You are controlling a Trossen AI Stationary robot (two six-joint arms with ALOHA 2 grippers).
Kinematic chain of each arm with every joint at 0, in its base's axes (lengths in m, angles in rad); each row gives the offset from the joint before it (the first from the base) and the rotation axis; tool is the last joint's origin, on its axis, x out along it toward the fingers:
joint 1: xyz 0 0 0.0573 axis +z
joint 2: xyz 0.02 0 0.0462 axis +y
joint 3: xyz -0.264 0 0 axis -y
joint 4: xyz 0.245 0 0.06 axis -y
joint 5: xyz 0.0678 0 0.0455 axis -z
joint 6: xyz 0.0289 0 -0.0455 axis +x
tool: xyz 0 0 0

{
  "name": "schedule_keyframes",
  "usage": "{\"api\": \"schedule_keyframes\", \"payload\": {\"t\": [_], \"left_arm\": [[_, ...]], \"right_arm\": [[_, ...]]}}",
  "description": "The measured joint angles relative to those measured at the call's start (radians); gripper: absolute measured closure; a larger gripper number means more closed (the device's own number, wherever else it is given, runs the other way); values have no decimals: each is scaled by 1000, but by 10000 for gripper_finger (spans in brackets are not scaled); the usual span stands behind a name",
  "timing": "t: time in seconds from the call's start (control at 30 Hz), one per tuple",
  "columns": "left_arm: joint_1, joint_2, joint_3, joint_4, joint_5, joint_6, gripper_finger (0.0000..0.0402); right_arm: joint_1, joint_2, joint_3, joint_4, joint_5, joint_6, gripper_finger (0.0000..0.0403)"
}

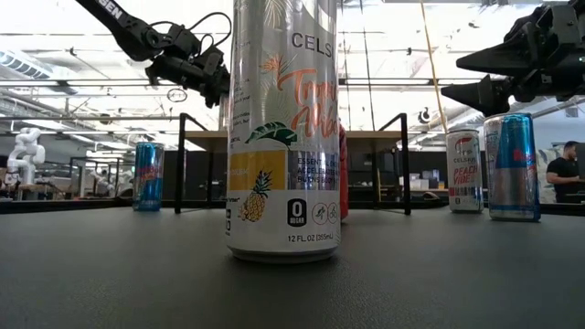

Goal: Place canned beverage on shelf
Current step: Put the top white-yellow soda can on the shelf

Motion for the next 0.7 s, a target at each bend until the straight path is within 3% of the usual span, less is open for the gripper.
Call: {"api": "schedule_keyframes", "payload": {"t": [0.2, 0.5, 0.7], "left_arm": [[-2, 0, 0, 1, -1, 1, 146], [-2, 1, -3, -6, -7, -4, 84], [-2, 1, -3, -3, -7, -4, 70]], "right_arm": [[0, 0, 0, -1, 0, 0, 95], [0, 0, 0, -1, 0, 0, 95], [0, 0, 0, -2, 0, 0, 95]]}}
